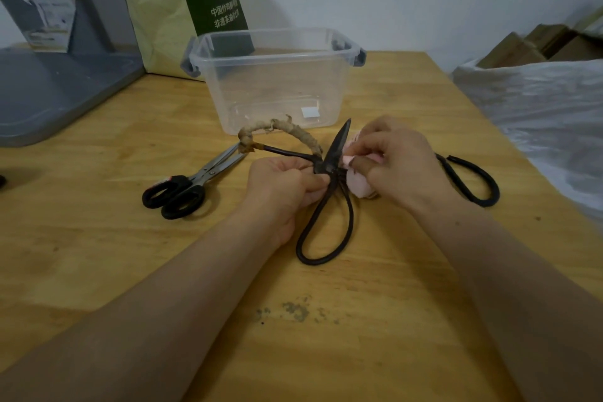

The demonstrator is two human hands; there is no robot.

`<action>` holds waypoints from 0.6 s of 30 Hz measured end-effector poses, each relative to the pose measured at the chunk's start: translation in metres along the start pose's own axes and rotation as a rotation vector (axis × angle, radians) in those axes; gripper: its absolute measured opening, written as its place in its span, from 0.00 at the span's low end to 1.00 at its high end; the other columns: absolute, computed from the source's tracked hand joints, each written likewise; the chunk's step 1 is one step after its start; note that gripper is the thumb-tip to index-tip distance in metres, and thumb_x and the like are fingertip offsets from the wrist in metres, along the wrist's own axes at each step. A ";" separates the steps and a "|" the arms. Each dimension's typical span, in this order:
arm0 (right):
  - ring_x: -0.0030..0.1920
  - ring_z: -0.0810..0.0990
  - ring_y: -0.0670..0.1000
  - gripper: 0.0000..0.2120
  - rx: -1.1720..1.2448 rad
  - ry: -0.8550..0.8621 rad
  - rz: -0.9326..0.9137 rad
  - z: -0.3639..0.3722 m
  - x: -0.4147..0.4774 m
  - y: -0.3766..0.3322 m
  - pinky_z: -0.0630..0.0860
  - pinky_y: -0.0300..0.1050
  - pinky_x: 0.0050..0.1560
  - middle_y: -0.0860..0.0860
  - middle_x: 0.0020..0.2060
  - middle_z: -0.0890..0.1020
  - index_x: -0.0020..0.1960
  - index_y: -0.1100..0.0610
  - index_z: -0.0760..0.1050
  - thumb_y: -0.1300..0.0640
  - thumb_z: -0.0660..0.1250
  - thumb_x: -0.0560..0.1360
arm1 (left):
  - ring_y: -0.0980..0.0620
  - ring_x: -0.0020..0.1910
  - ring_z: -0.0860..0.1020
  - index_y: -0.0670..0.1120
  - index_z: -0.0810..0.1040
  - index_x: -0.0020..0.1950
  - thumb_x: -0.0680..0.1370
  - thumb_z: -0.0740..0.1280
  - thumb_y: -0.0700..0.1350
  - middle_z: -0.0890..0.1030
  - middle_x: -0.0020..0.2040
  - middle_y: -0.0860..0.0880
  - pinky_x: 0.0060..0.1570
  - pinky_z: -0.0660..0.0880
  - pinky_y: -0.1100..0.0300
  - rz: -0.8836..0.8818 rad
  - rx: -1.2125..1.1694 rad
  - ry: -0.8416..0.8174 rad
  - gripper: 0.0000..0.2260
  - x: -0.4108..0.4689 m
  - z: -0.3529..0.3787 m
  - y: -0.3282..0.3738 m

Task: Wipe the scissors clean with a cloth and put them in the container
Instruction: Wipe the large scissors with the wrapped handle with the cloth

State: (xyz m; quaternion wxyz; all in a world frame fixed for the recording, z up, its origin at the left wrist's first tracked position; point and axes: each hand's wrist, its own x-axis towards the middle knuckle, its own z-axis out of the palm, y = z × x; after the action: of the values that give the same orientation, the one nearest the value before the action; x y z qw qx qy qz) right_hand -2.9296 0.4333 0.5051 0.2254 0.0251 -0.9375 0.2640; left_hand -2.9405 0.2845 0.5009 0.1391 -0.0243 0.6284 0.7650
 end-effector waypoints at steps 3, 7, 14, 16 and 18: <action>0.56 0.75 0.48 0.12 0.132 0.053 0.007 0.001 0.000 -0.006 0.71 0.42 0.58 0.45 0.52 0.76 0.57 0.52 0.81 0.59 0.70 0.73 | 0.48 0.42 0.83 0.37 0.79 0.46 0.71 0.66 0.26 0.83 0.43 0.41 0.44 0.81 0.60 -0.006 -0.009 0.009 0.09 0.002 0.000 -0.001; 0.55 0.77 0.50 0.11 0.099 -0.103 -0.058 0.007 -0.002 -0.011 0.73 0.51 0.59 0.49 0.52 0.80 0.55 0.53 0.82 0.58 0.70 0.73 | 0.48 0.40 0.83 0.38 0.80 0.43 0.71 0.66 0.25 0.83 0.43 0.40 0.42 0.81 0.60 0.009 -0.008 0.010 0.09 0.003 0.001 -0.002; 0.56 0.75 0.52 0.08 -0.157 -0.173 0.003 -0.002 0.002 -0.011 0.72 0.47 0.58 0.50 0.54 0.77 0.53 0.56 0.81 0.57 0.67 0.76 | 0.47 0.44 0.83 0.36 0.79 0.46 0.71 0.66 0.25 0.83 0.45 0.40 0.43 0.81 0.59 -0.011 -0.004 0.038 0.09 0.002 0.001 -0.001; 0.55 0.75 0.51 0.08 -0.149 -0.101 0.019 -0.002 -0.001 -0.012 0.72 0.46 0.56 0.49 0.54 0.77 0.52 0.55 0.82 0.57 0.67 0.76 | 0.47 0.45 0.83 0.38 0.79 0.44 0.71 0.66 0.26 0.83 0.45 0.40 0.45 0.81 0.59 0.001 -0.001 0.027 0.09 0.001 0.001 -0.001; 0.52 0.77 0.49 0.05 0.066 -0.011 0.018 -0.001 -0.004 -0.015 0.73 0.48 0.55 0.48 0.49 0.79 0.48 0.54 0.83 0.56 0.71 0.73 | 0.46 0.45 0.83 0.36 0.79 0.46 0.71 0.66 0.26 0.83 0.46 0.39 0.45 0.81 0.59 0.005 0.005 0.019 0.08 0.002 0.001 -0.001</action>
State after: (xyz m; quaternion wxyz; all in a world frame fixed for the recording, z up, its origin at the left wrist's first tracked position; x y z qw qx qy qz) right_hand -2.9230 0.4203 0.5118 0.2170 0.0253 -0.9295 0.2970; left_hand -2.9417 0.2857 0.4998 0.1310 -0.0297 0.6316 0.7636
